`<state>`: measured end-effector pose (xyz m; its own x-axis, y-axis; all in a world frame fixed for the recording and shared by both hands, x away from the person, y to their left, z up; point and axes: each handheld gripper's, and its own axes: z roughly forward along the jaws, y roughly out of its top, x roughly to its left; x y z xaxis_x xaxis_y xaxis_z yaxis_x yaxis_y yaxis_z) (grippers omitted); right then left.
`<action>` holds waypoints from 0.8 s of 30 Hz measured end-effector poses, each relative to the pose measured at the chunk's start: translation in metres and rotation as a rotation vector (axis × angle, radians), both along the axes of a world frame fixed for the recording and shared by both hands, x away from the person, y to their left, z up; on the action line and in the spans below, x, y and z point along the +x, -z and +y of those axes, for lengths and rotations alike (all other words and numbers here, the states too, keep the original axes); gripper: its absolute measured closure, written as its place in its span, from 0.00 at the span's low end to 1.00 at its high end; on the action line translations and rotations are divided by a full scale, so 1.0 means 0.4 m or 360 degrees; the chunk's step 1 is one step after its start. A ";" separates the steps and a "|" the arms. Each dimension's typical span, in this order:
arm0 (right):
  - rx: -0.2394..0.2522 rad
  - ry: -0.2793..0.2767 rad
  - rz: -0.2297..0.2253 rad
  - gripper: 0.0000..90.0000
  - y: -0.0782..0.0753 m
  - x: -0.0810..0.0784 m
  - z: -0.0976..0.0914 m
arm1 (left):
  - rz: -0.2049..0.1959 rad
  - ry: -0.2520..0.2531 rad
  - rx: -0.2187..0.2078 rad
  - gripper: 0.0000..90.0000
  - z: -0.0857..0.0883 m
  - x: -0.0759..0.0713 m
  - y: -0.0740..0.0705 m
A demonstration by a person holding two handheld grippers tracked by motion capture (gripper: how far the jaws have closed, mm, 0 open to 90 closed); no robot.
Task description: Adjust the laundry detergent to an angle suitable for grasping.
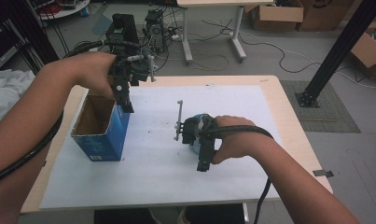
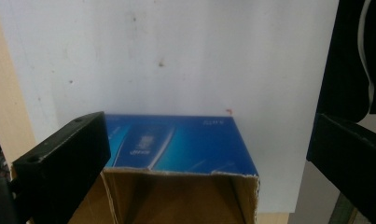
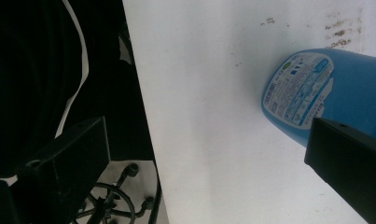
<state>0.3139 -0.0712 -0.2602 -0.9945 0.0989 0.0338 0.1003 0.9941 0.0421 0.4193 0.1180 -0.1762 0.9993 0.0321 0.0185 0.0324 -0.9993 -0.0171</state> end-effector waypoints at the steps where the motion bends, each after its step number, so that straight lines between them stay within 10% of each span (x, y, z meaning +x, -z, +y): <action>1: 0.0003 -0.0003 0.0003 0.00 0.000 0.000 0.000 | 0.0000 0.0000 0.0000 0.00 0.000 0.000 0.000; 24: 0.0010 -0.0027 0.0001 0.00 0.005 0.009 -0.008 | 0.0000 -0.0016 -0.0024 0.00 -0.001 0.001 -0.001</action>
<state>0.3177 -0.0745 -0.2624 -0.9960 0.0815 0.0352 0.0832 0.9954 0.0485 0.4197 0.1177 -0.1757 0.9989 0.0425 0.0181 0.0426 -0.9991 -0.0021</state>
